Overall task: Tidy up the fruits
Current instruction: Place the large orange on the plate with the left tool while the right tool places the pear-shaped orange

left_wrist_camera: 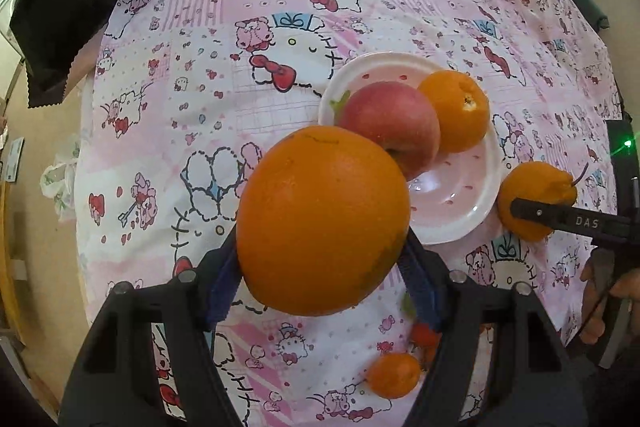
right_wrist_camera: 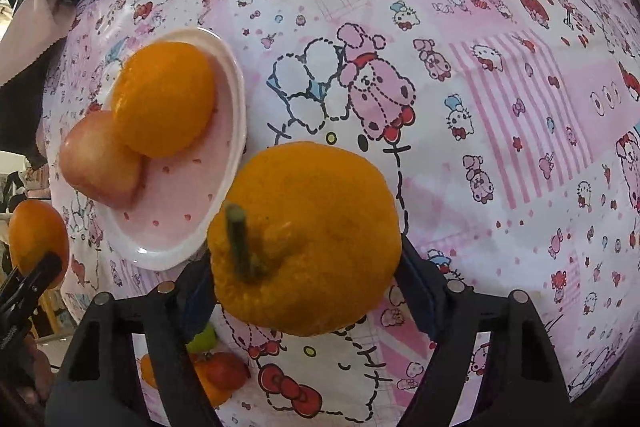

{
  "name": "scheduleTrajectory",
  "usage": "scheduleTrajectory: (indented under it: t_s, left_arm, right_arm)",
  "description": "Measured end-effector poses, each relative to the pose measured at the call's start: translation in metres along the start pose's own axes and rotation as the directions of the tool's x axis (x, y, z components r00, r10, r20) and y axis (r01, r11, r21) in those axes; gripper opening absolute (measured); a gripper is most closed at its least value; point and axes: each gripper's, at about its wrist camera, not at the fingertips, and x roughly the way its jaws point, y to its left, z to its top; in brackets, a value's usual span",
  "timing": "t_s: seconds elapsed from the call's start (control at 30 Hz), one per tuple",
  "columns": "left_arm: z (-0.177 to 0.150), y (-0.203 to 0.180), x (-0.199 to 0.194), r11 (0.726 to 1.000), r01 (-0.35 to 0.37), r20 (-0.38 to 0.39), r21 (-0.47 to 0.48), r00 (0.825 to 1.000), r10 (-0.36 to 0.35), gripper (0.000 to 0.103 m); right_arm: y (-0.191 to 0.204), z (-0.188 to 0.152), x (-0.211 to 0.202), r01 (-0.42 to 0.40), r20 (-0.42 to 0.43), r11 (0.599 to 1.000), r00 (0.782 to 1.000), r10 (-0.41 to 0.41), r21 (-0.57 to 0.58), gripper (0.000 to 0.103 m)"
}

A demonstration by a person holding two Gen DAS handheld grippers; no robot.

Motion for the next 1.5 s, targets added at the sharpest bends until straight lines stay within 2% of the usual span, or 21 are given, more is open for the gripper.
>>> scheduleTrajectory:
  t_s: [0.13,0.27,0.47,0.6,0.7,0.8,0.97,1.13,1.27,1.43,1.5]
  left_arm:
    - [-0.003,-0.007,0.000,1.000,0.011,0.000,0.021,1.000,-0.011,0.069]
    - [-0.008,-0.023,0.003,0.997,0.019,-0.001,0.080,1.000,-0.019,0.069]
    - [-0.009,-0.048,0.016,0.987,0.057,-0.045,0.148,0.998,-0.051,0.069]
    - [-0.007,-0.059,0.030,0.975,0.118,-0.127,0.187,0.987,-0.095,0.069]
    - [0.000,-0.059,0.042,0.977,0.120,-0.163,0.175,0.982,-0.092,0.069]
    - [0.008,-0.060,0.047,0.977,0.128,-0.153,0.171,0.983,-0.102,0.069]
    - [0.018,-0.062,0.048,0.979,0.096,-0.109,0.180,0.991,-0.077,0.069]
    - [0.024,-0.062,0.060,0.980,0.106,-0.126,0.166,0.988,-0.086,0.069]
    - [0.017,-0.071,0.066,0.976,0.056,-0.086,0.212,0.996,-0.038,0.069]
    - [0.018,-0.065,0.060,0.977,0.092,-0.089,0.190,0.993,-0.077,0.071]
    - [0.017,-0.063,0.049,0.980,0.094,-0.074,0.175,0.994,-0.083,0.078]
  right_arm:
    - [-0.006,0.000,-0.011,-0.014,0.029,1.000,0.999,0.014,0.011,0.080]
    - [-0.010,0.002,-0.028,-0.064,0.077,0.997,0.995,0.061,0.037,0.080]
    - [0.011,0.008,-0.055,-0.184,0.164,0.983,0.970,0.182,-0.002,0.080]
    - [0.031,0.013,-0.046,-0.238,0.120,0.971,0.964,0.239,-0.022,0.080]
    - [0.042,0.020,-0.030,-0.276,0.066,0.961,0.959,0.276,-0.002,0.080]
    - [0.054,0.023,-0.020,-0.265,0.040,0.964,0.963,0.266,-0.034,0.080]
    - [0.060,0.022,-0.010,-0.262,0.004,0.964,0.965,0.262,-0.039,0.080]
    - [0.061,0.023,-0.006,-0.291,-0.015,0.956,0.957,0.291,-0.018,0.080]
    - [0.068,0.022,-0.004,-0.261,-0.024,0.965,0.965,0.260,-0.030,0.080]
    - [0.067,0.024,0.002,-0.254,-0.039,0.967,0.967,0.253,-0.012,0.080]
    - [0.066,0.024,0.003,-0.246,-0.043,0.969,0.968,0.245,-0.013,0.081]
